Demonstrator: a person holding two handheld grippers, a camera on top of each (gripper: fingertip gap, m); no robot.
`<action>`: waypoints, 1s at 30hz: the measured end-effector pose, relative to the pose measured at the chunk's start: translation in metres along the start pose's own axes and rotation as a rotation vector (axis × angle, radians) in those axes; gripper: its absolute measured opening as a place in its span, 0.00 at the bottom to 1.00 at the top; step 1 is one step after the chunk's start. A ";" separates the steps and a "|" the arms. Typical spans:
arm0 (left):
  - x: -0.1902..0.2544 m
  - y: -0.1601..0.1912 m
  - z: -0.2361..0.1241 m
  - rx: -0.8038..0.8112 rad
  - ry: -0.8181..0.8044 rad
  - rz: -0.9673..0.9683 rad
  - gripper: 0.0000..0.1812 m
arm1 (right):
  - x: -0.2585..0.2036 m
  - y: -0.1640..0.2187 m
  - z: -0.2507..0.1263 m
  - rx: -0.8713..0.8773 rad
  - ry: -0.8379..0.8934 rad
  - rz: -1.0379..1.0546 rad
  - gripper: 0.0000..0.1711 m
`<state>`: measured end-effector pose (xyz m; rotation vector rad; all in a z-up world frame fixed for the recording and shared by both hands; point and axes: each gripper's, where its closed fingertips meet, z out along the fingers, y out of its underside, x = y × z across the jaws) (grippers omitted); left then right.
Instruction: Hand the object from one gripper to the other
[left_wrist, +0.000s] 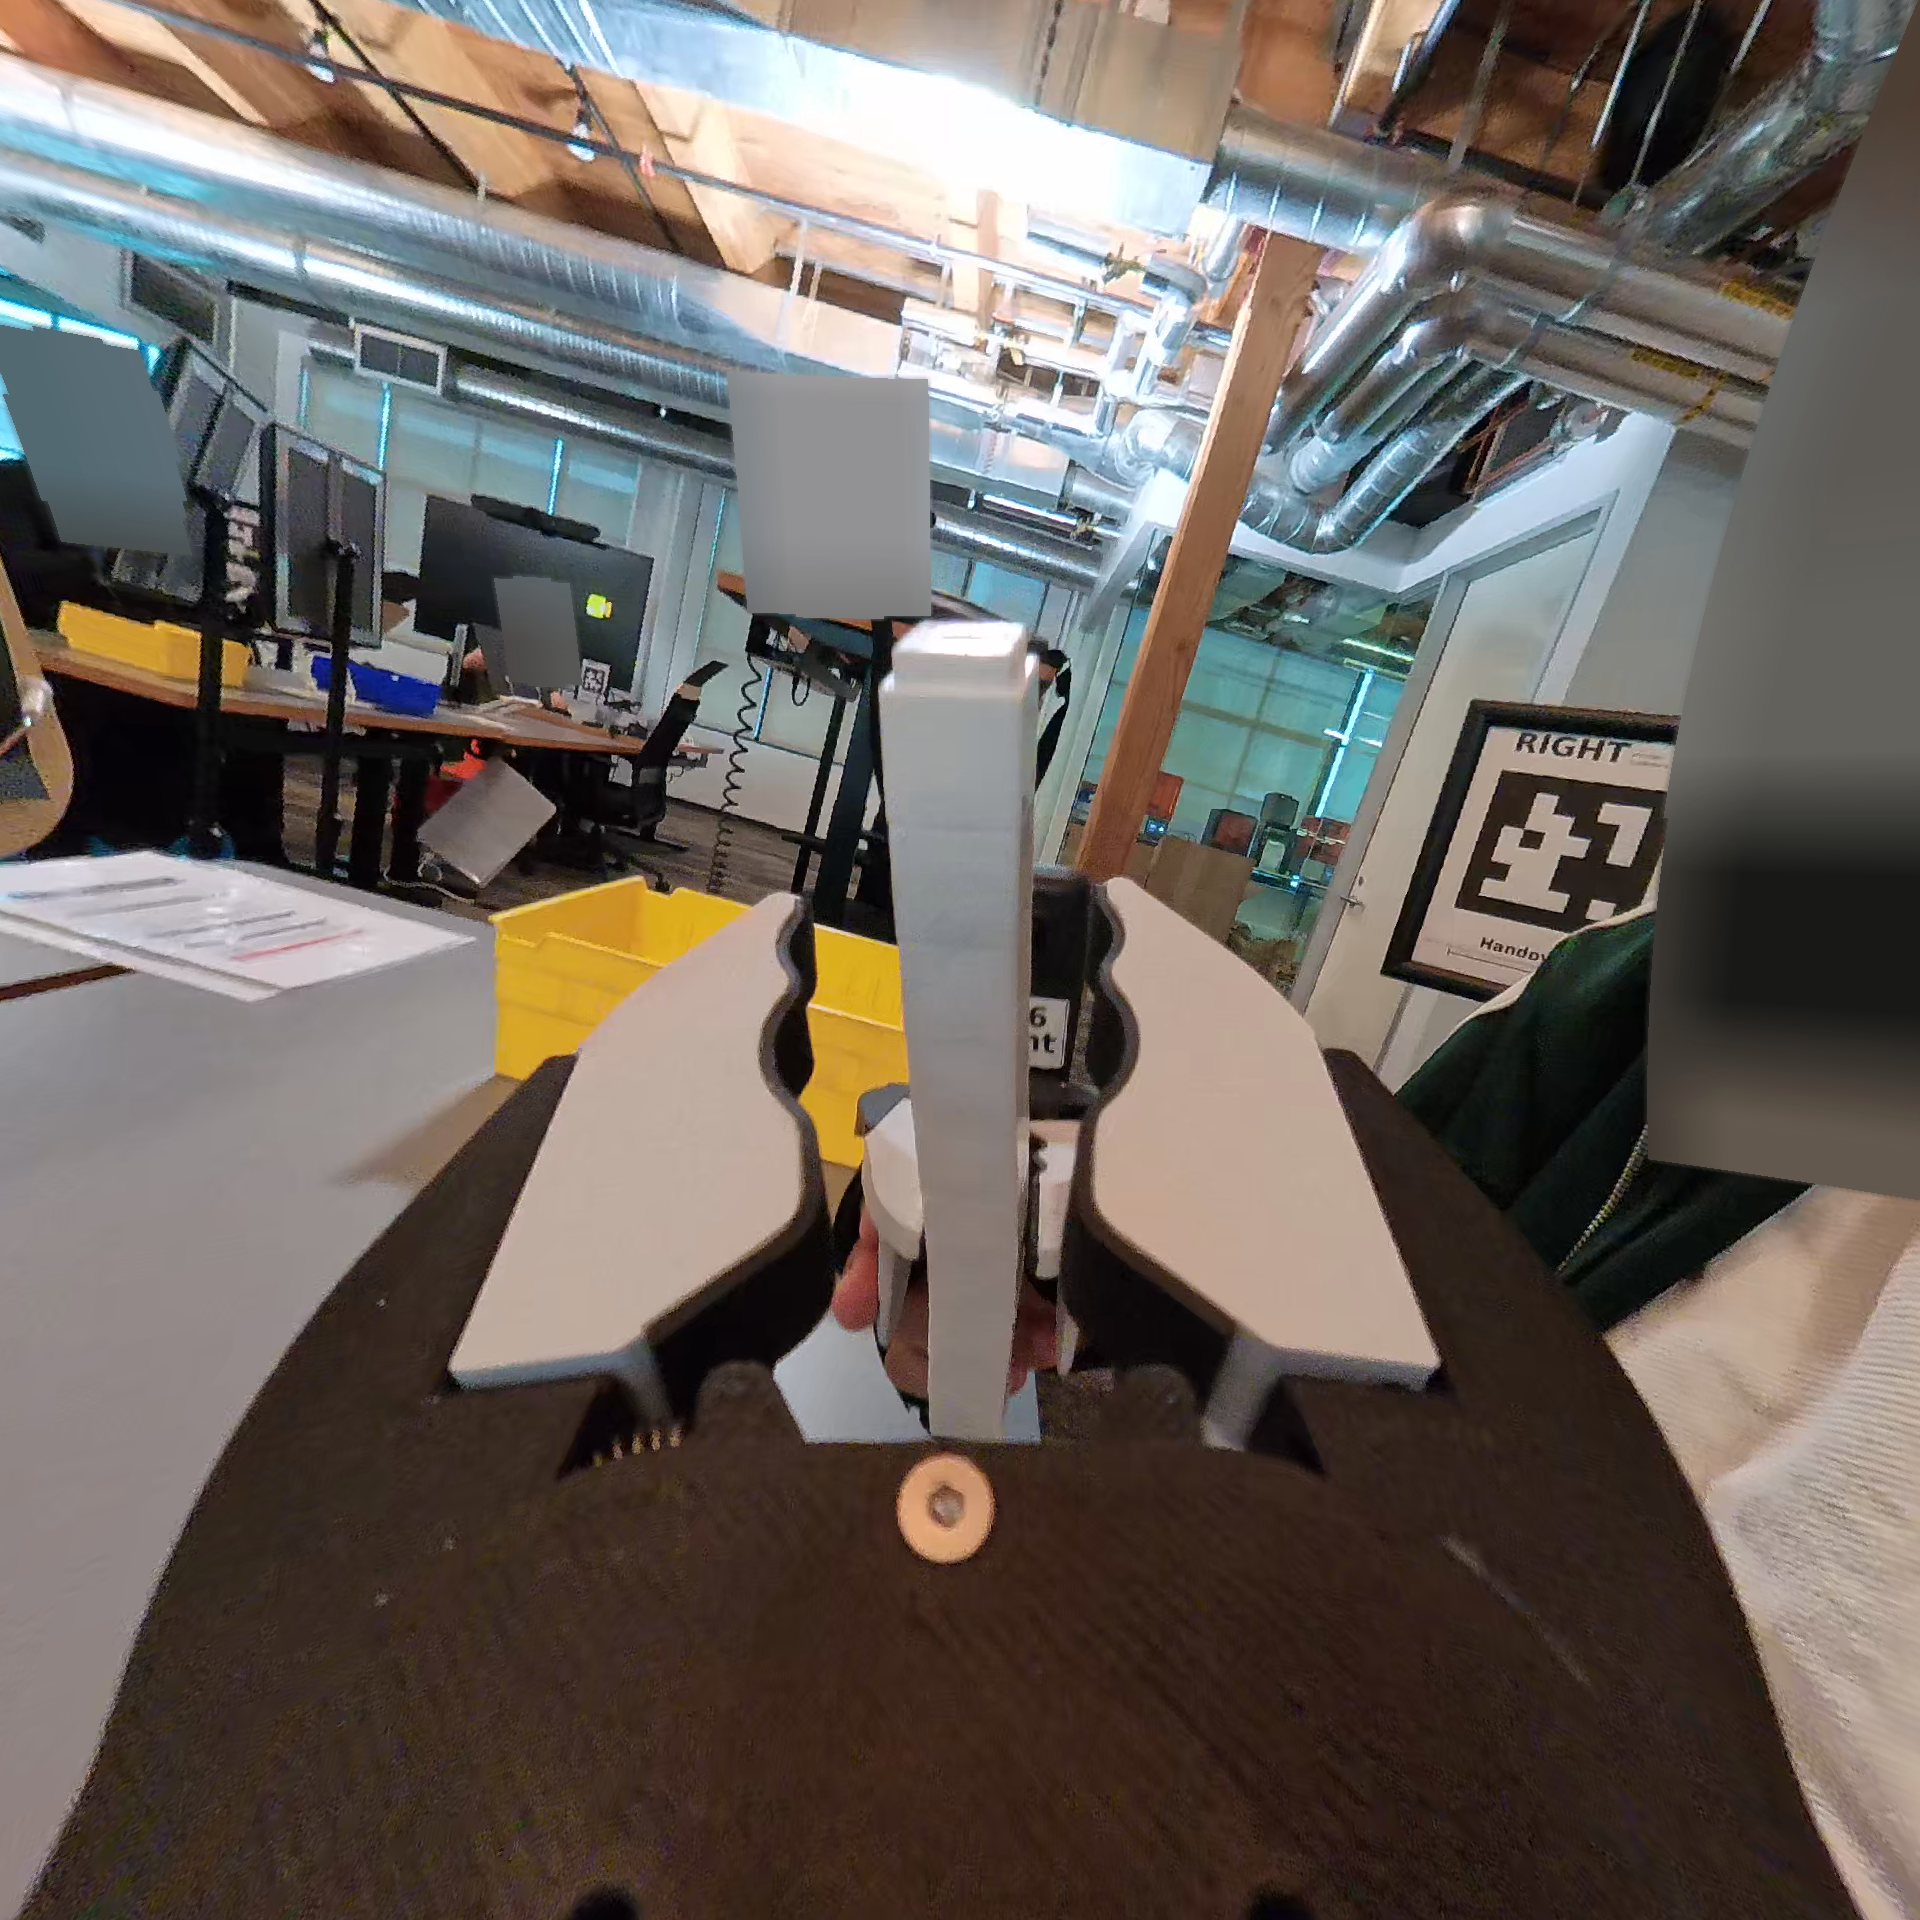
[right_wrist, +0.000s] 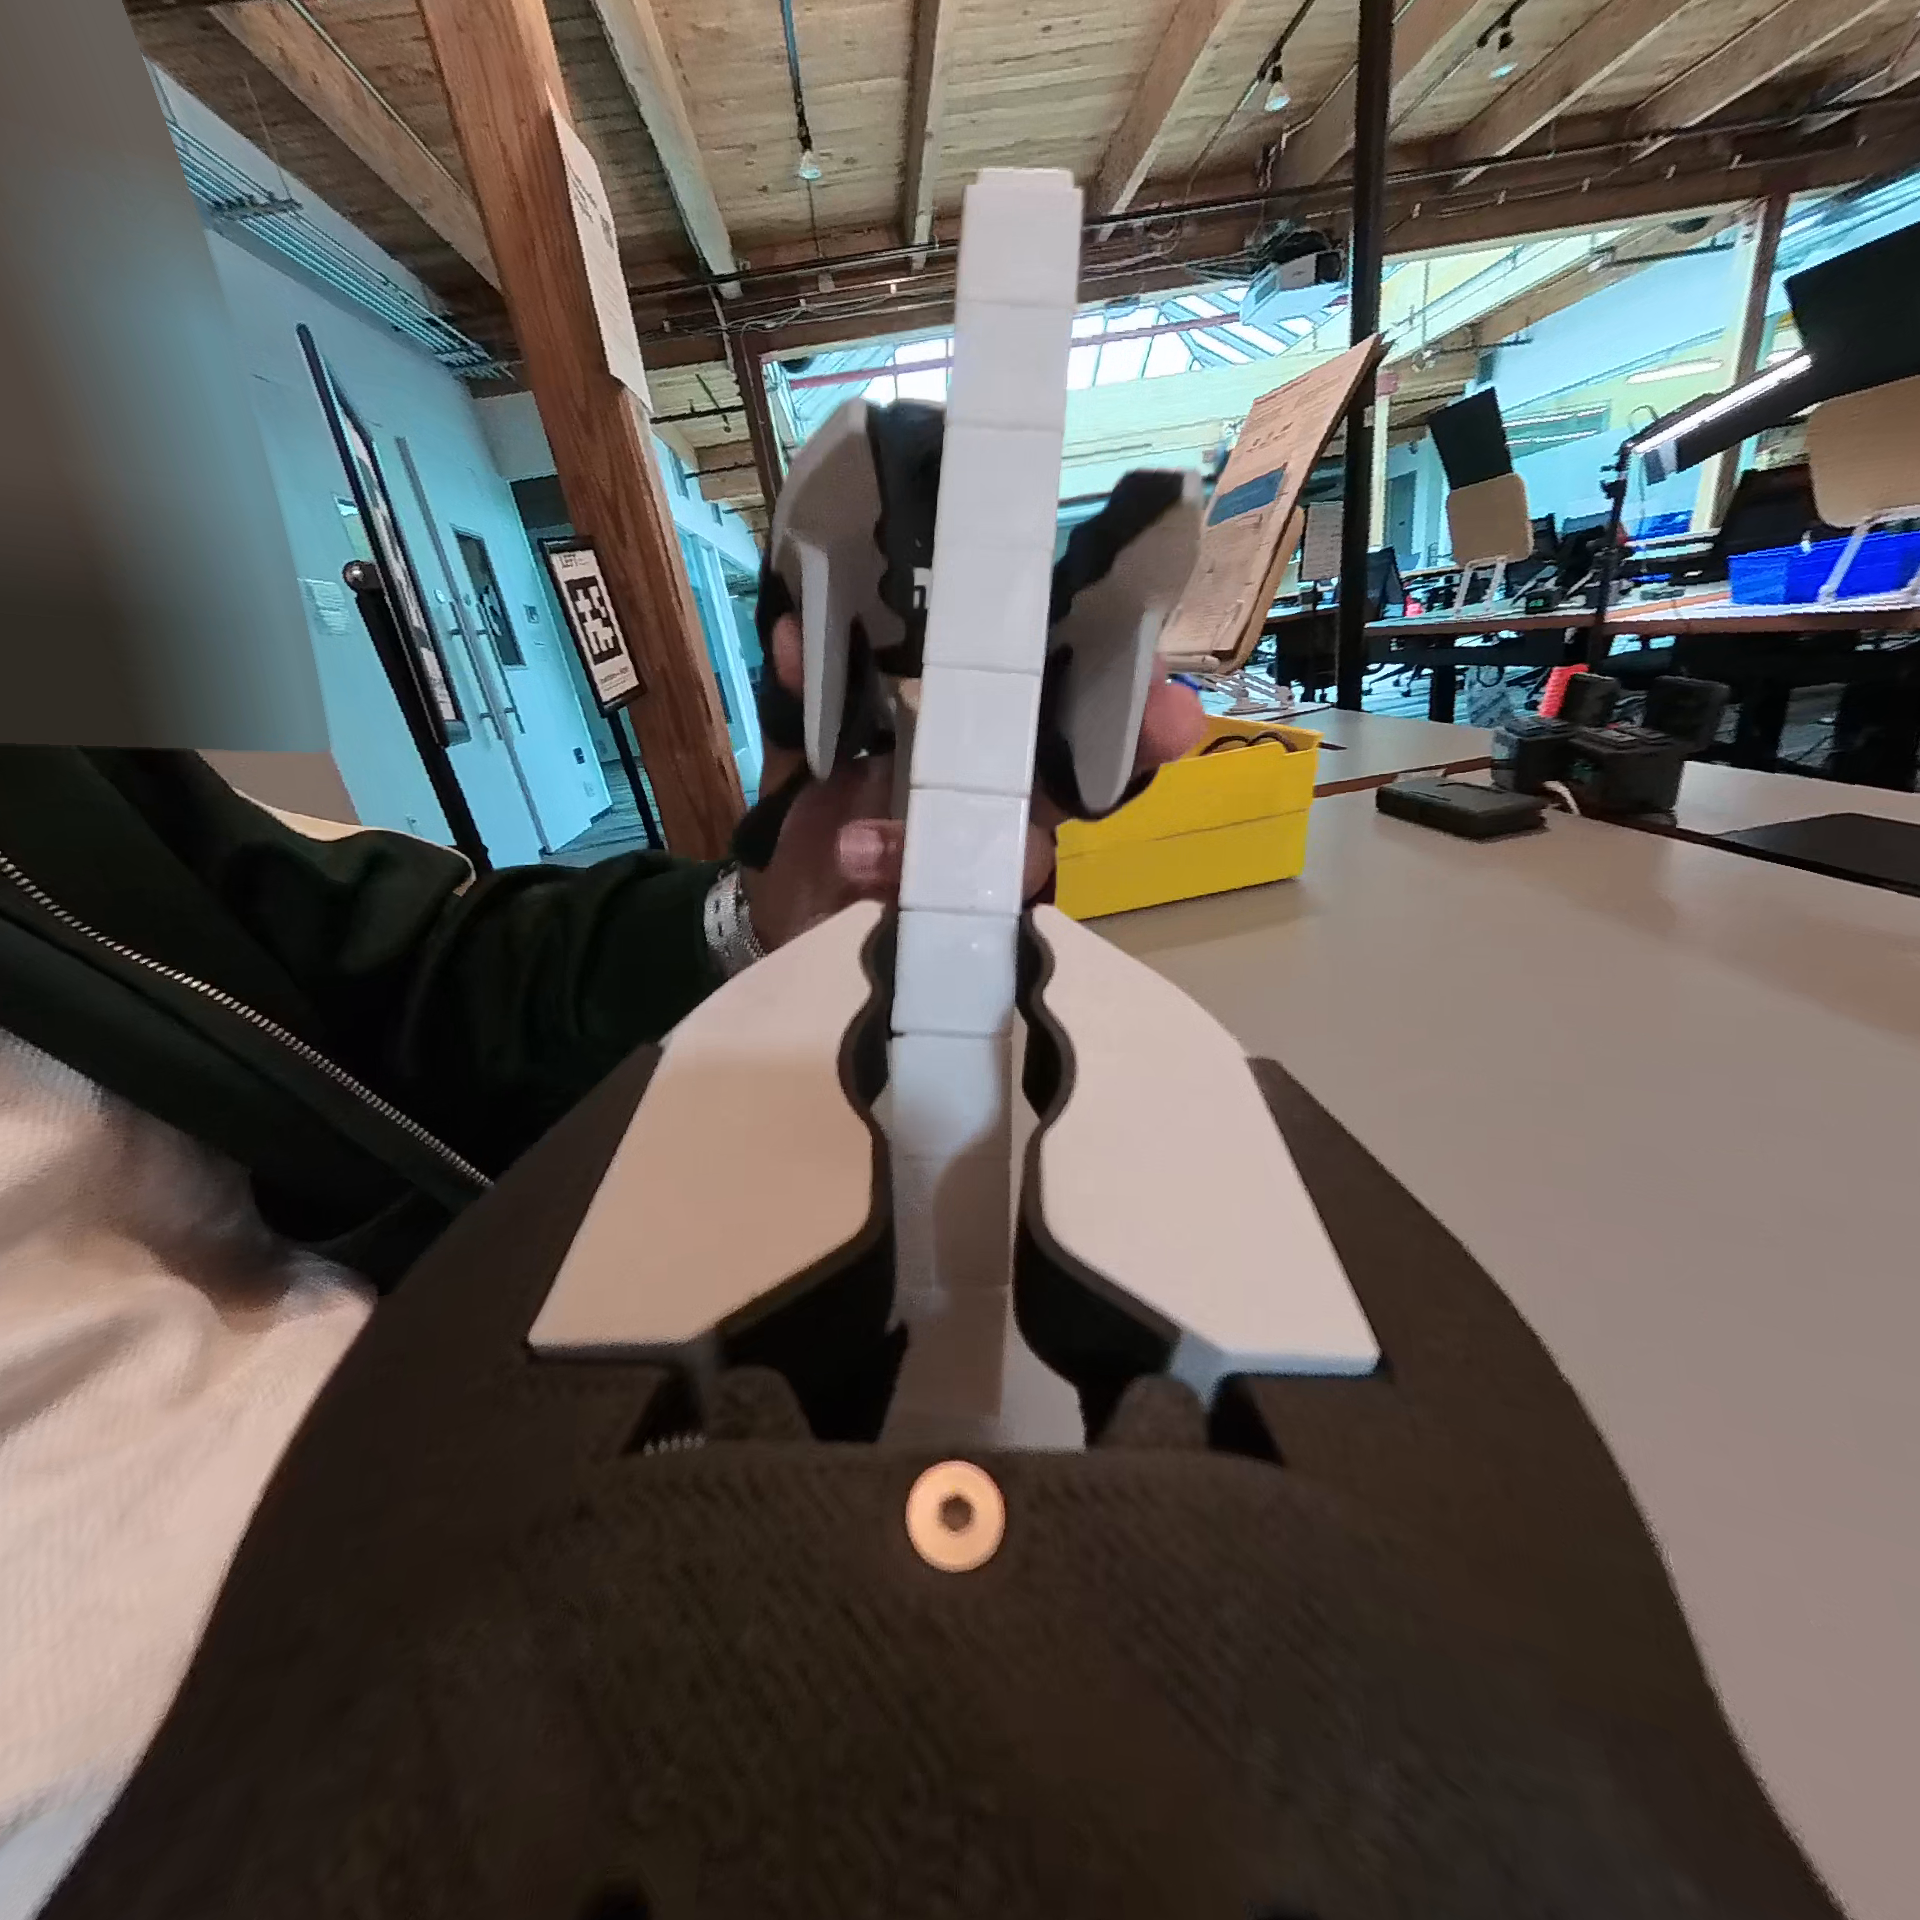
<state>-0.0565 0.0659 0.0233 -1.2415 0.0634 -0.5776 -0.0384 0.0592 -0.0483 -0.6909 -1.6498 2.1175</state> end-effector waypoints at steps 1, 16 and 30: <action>0.002 -0.005 -0.001 0.010 0.002 0.005 0.27 | -0.002 0.000 0.001 0.004 -0.010 0.005 0.13; 0.008 -0.019 -0.001 -0.006 0.008 -0.017 0.14 | -0.010 -0.003 0.004 0.056 -0.069 0.067 0.13; -0.015 -0.022 -0.007 -0.149 -0.258 0.172 0.12 | 0.036 0.005 -0.007 -0.019 0.244 -0.067 0.31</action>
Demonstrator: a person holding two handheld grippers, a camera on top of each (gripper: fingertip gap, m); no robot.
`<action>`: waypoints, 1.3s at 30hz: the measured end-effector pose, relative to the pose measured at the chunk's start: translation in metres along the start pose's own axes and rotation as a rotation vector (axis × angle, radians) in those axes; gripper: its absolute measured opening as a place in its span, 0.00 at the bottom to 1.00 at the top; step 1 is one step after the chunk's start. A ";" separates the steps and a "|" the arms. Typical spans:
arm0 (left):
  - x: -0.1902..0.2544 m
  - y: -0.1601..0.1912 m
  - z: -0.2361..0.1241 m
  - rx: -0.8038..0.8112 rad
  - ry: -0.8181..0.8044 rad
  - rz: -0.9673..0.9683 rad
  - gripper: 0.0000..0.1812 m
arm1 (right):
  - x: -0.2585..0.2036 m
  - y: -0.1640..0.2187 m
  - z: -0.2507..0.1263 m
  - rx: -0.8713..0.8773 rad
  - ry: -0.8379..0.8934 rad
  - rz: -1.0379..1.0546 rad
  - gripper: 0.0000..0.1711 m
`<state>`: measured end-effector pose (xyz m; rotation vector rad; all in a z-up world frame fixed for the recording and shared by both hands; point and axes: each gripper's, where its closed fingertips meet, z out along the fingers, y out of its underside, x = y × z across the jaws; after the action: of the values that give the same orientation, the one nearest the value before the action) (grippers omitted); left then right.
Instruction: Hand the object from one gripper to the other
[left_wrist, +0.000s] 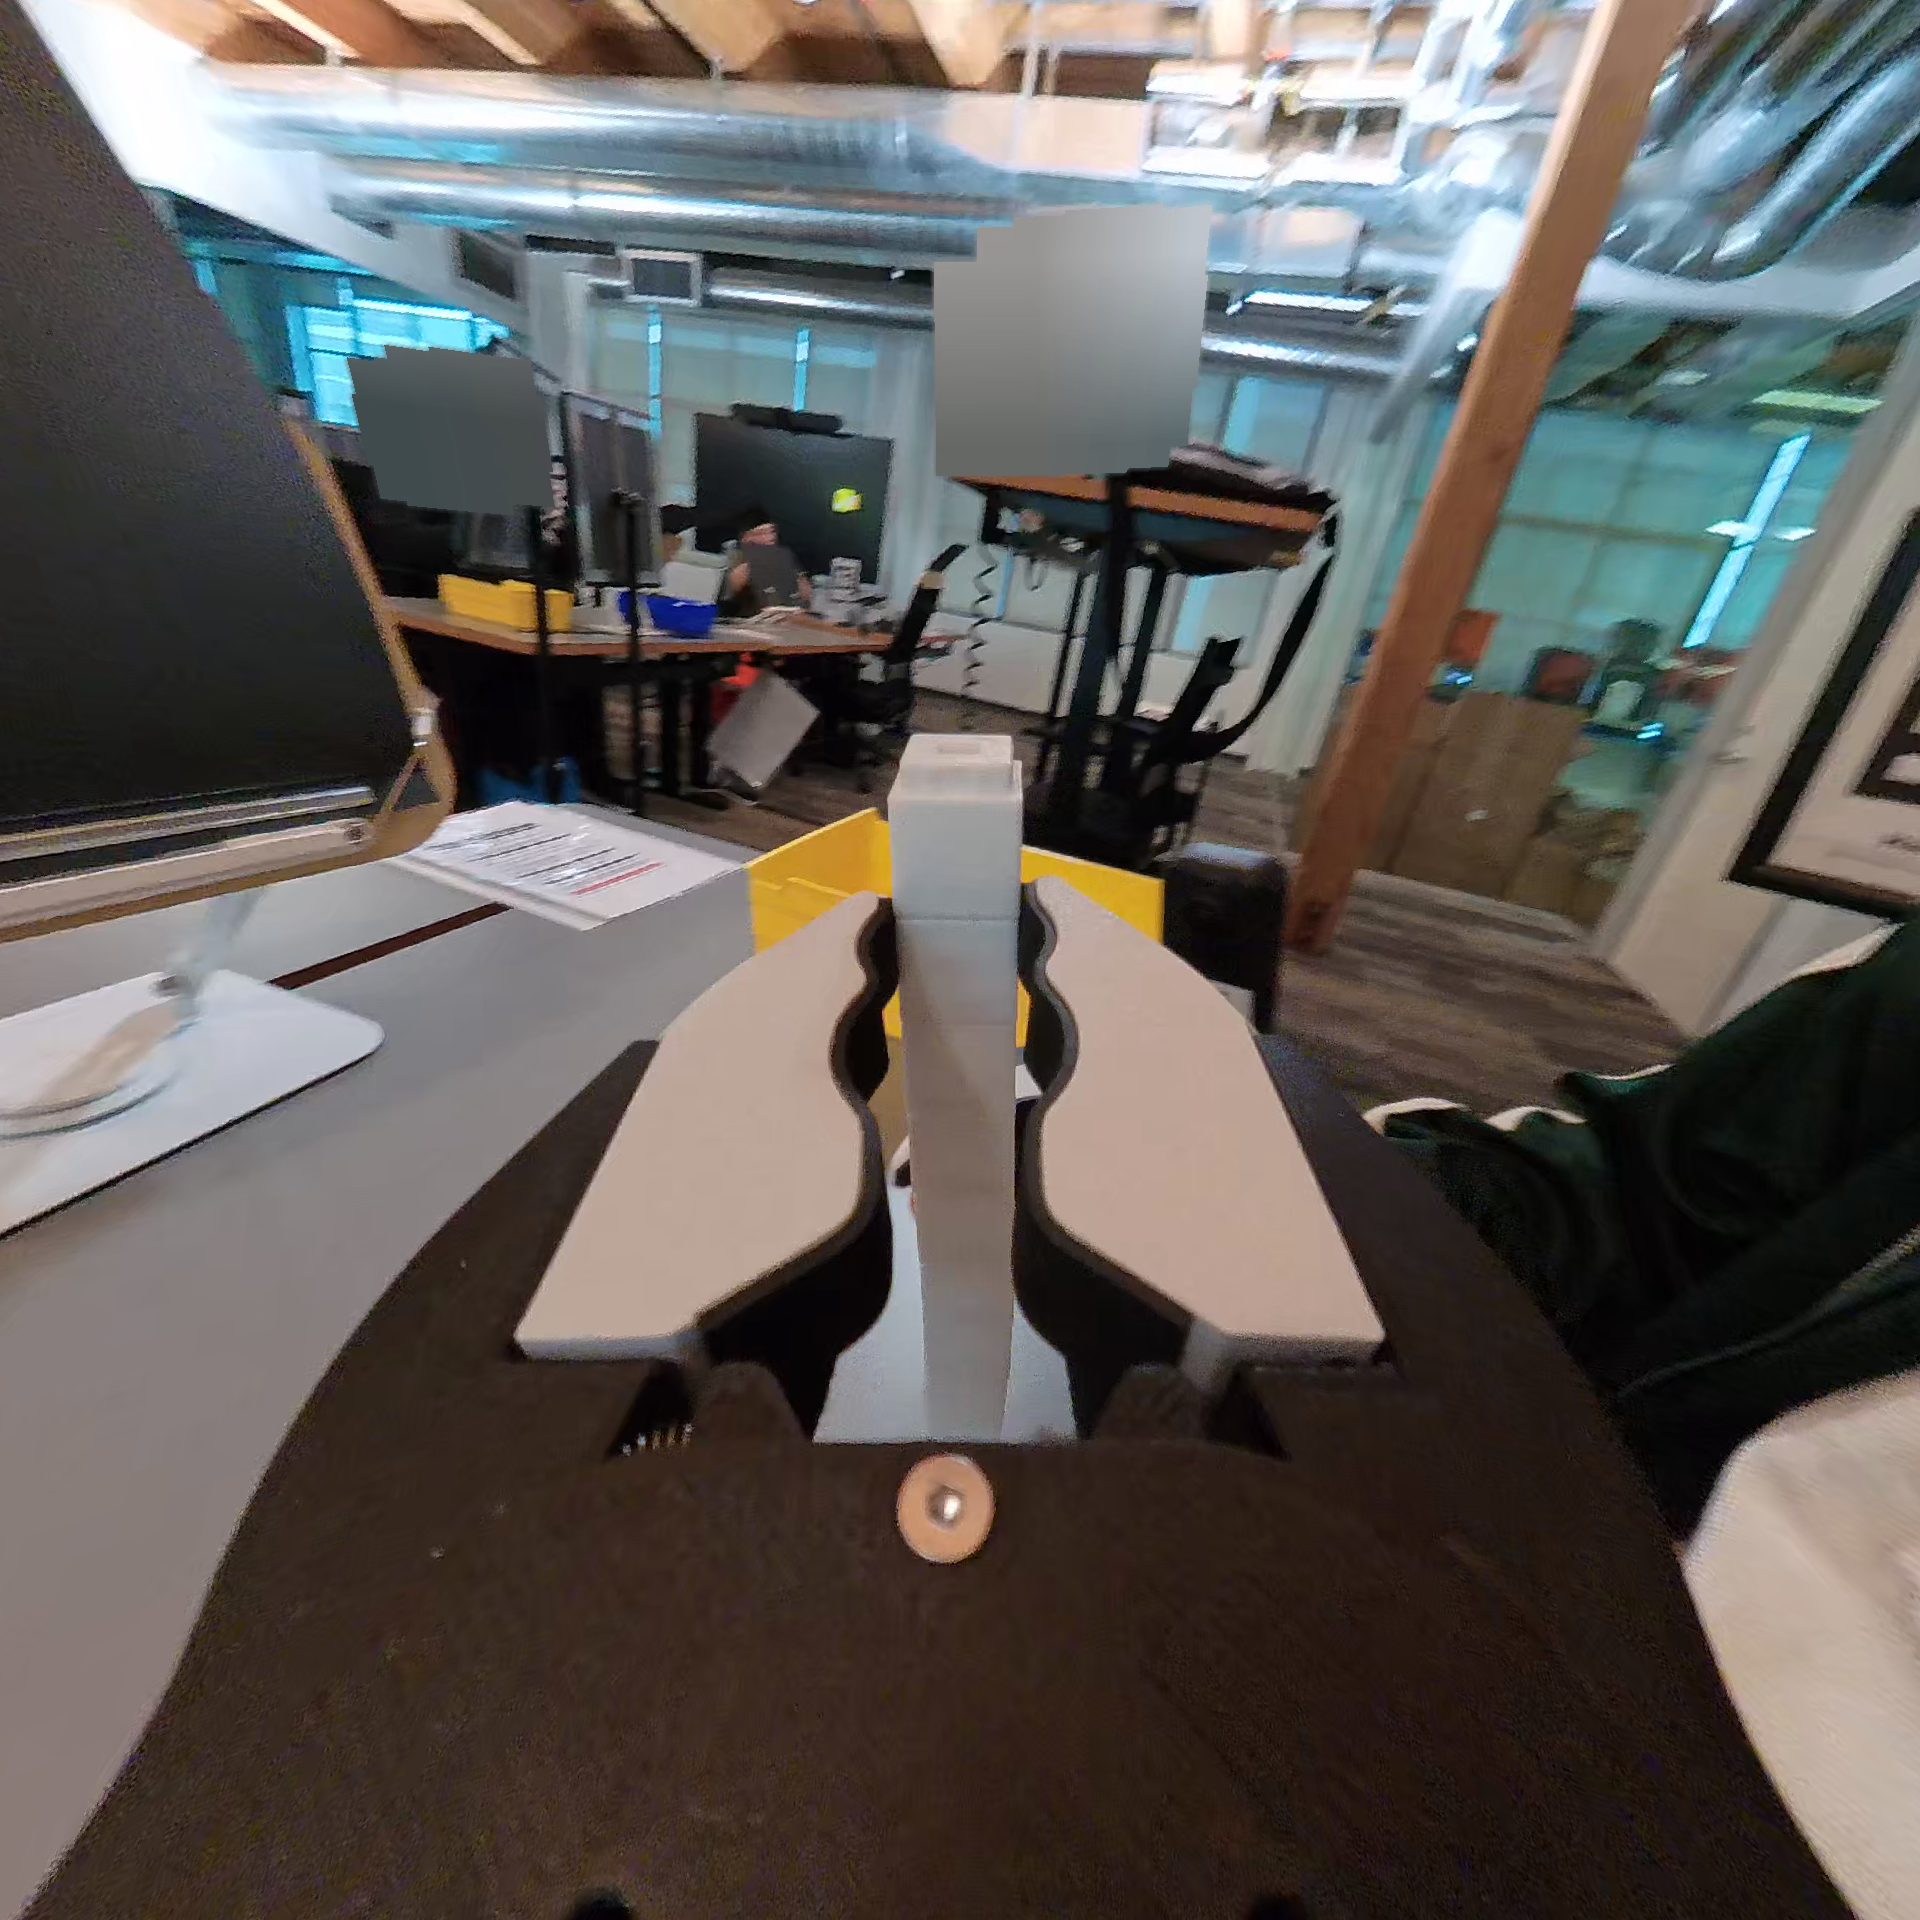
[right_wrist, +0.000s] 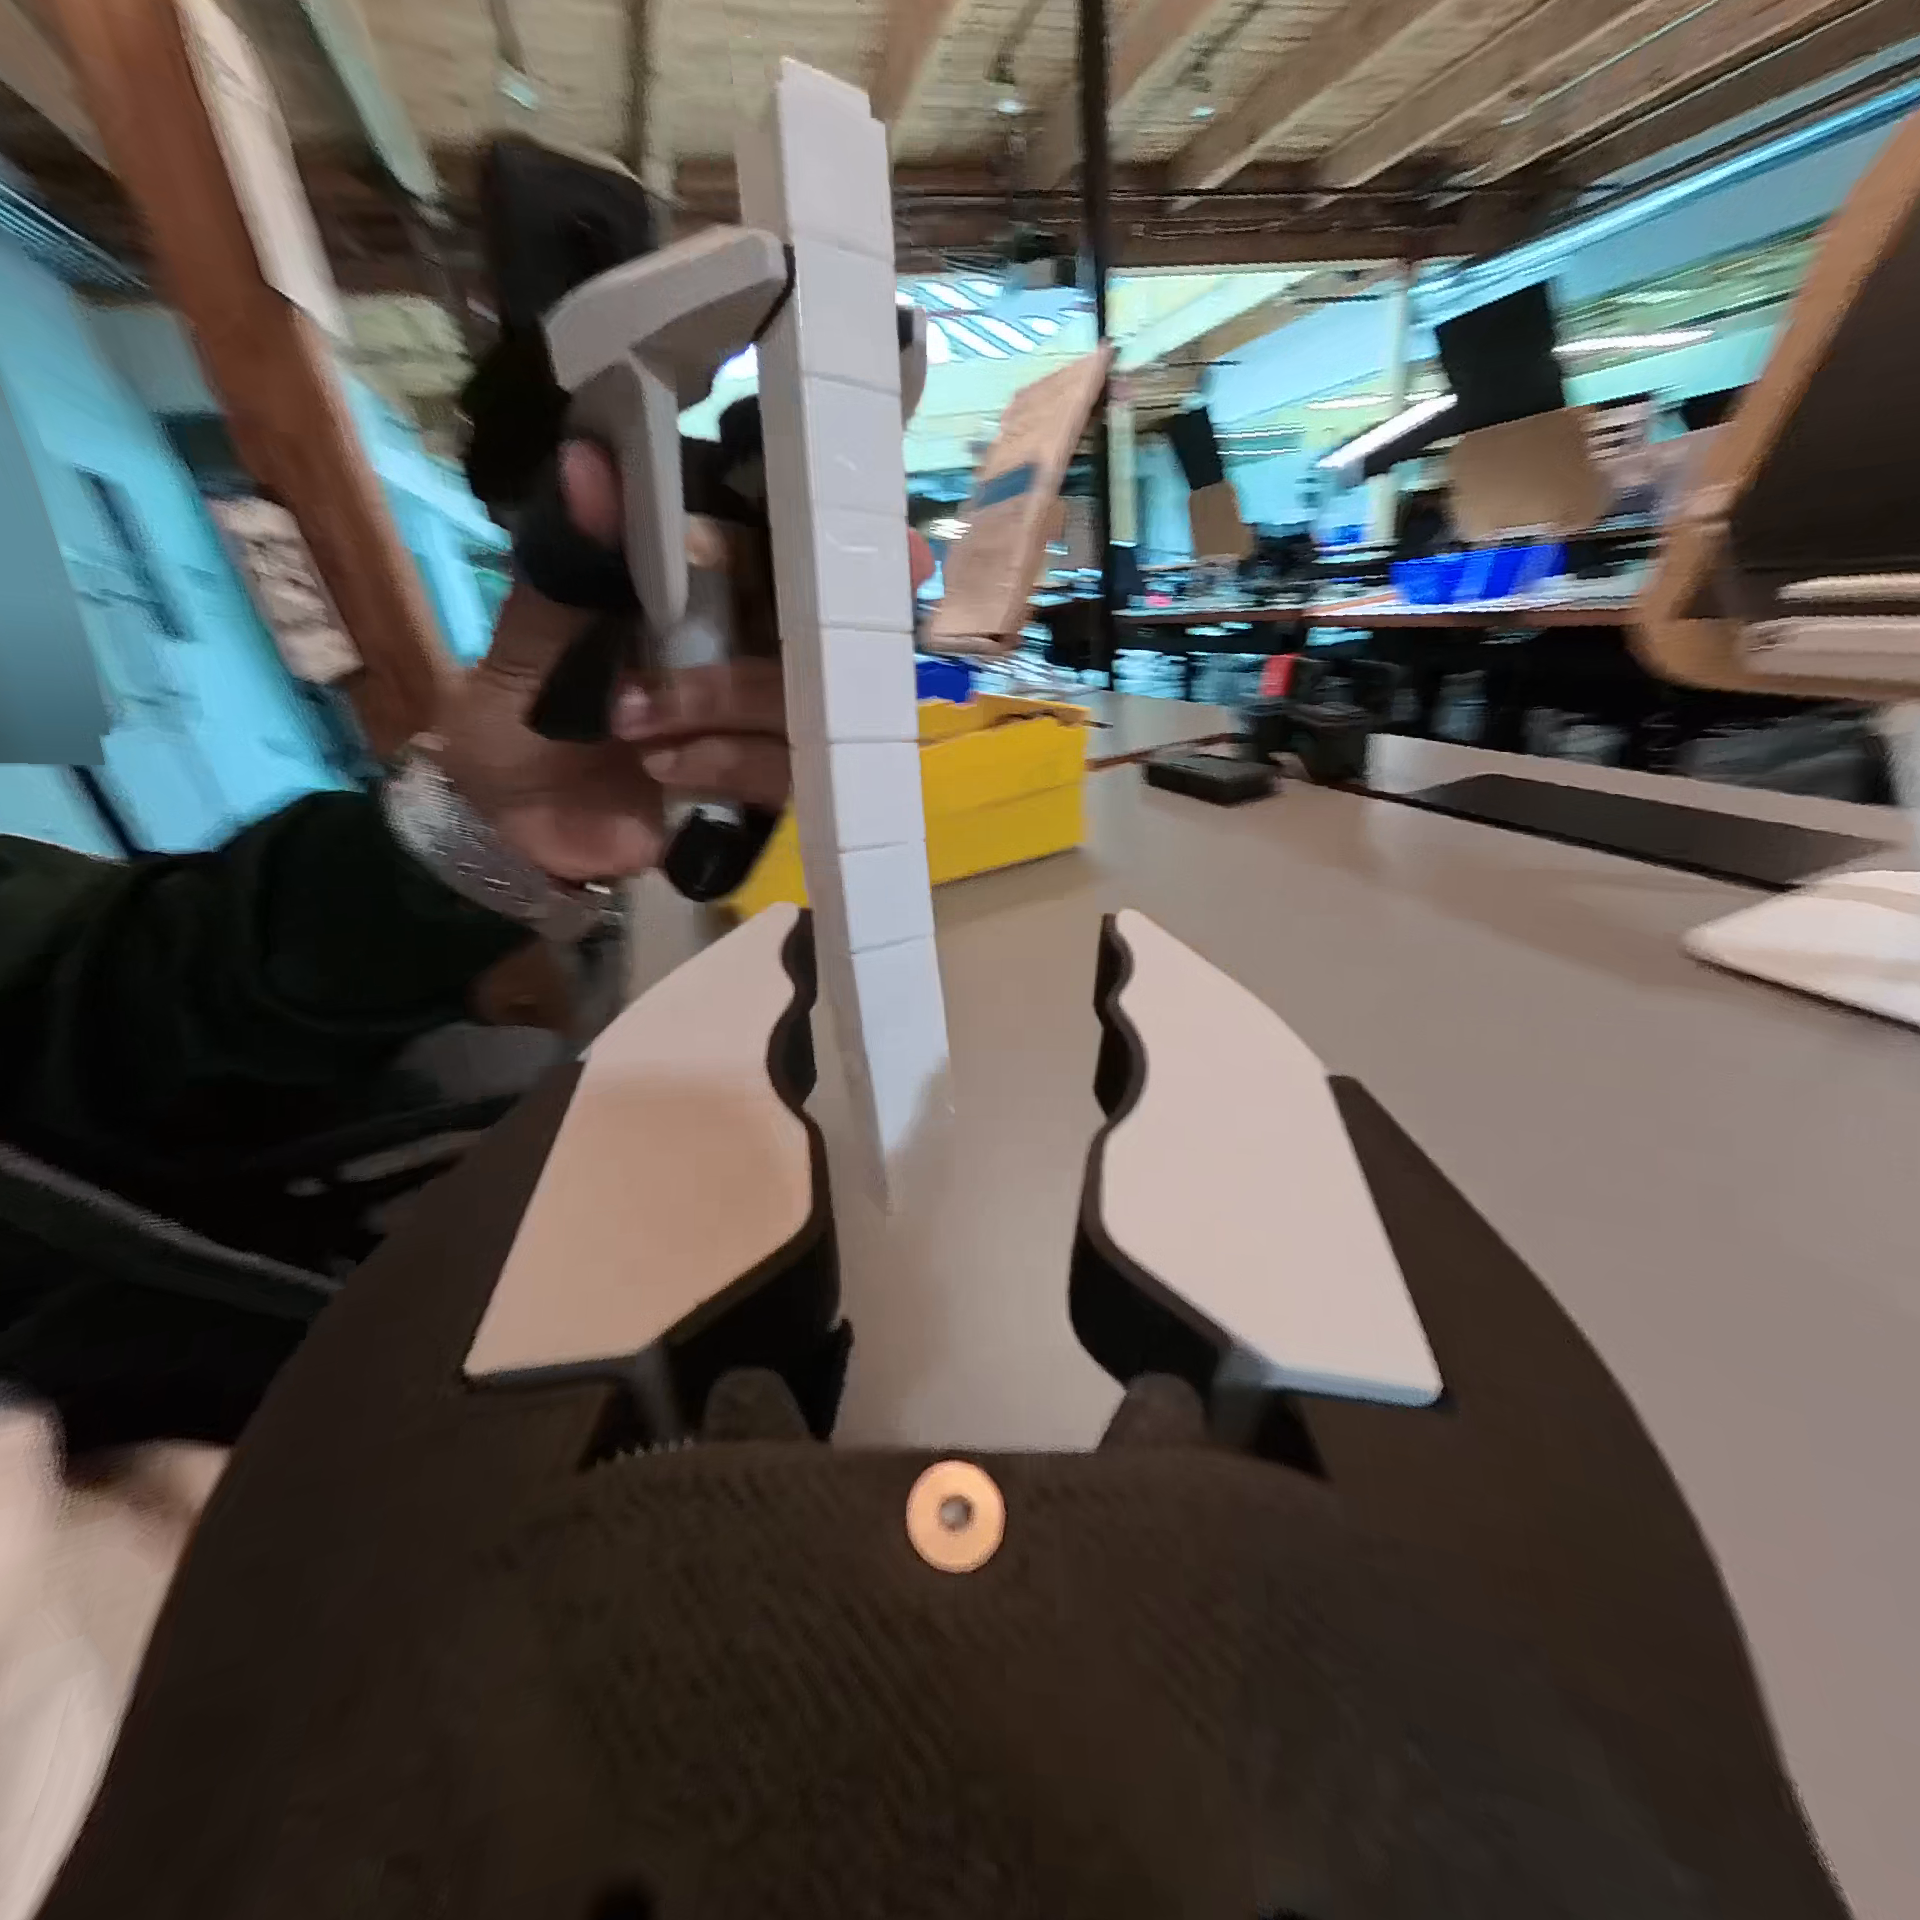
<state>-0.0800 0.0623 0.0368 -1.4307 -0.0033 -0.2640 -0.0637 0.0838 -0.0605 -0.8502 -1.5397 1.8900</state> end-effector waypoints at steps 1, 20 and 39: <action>-0.003 0.001 0.000 -0.010 -0.031 0.014 0.12 | 0.004 0.001 0.000 -0.013 0.043 -0.030 0.30; -0.006 0.035 0.016 -0.003 -0.283 -0.027 0.12 | 0.003 0.016 0.012 -0.149 0.402 -0.229 0.20; 0.004 0.054 0.023 -0.022 0.000 -0.025 0.41 | 0.003 -0.019 -0.010 0.023 0.033 -0.024 0.13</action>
<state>-0.0632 0.0903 -0.0120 -1.4531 -0.0181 -0.2852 -0.0573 0.0961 -0.0434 -0.8453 -1.4988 1.8644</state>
